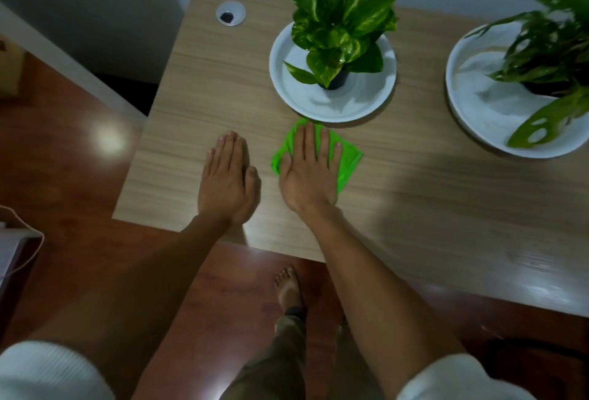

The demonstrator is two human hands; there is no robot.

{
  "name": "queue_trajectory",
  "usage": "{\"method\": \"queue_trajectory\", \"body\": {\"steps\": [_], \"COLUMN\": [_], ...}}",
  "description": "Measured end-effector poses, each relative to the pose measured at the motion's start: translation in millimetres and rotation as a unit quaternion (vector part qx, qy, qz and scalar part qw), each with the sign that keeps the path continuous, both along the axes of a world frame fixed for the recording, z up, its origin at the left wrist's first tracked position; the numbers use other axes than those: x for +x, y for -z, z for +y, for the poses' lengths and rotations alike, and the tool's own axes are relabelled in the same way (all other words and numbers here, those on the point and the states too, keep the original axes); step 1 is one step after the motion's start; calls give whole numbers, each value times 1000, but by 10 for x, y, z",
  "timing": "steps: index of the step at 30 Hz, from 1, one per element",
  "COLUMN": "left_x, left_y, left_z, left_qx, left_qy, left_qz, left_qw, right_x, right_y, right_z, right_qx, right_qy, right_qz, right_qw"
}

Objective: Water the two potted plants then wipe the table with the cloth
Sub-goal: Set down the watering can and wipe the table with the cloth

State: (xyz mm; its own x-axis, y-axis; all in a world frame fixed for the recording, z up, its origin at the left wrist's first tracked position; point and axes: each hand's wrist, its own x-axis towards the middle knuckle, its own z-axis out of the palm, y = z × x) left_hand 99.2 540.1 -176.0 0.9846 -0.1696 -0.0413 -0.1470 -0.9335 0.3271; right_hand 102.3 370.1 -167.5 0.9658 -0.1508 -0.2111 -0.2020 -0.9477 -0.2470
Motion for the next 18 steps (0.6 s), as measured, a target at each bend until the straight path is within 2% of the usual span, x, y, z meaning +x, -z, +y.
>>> {"method": "queue_trajectory", "body": {"steps": [4, 7, 9, 12, 15, 17, 18], "left_x": [69, 100, 154, 245, 351, 435, 479], "left_y": [-22, -50, -67, -62, -63, -66, -63], "left_z": [326, 350, 312, 207, 132, 172, 221], "left_qx": [18, 7, -4, -7, -16, -9, -4], "left_qy": [-11, -15, -11, 4, 14, 21, 22], "left_qz": [6, 17, 28, 34, 44, 45, 44], "left_qw": [1000, 1000, 1000, 999, 999, 999, 999], "right_x": [251, 189, 37, -120, -101, -62, -64], "right_y": [35, 42, 71, 143, 128, 124, 118], "right_z": [280, -53, -439, -1159, -1686, -1599, -1424], "right_qx": [-5, -18, -19, -43, -55, -48, -43], "right_qy": [-107, -208, -220, -163, -17, 81, 98], "right_qz": [-16, -13, -19, -37, -18, -10, -8], "right_qw": [994, 978, 975, 985, 998, 996, 994]}}
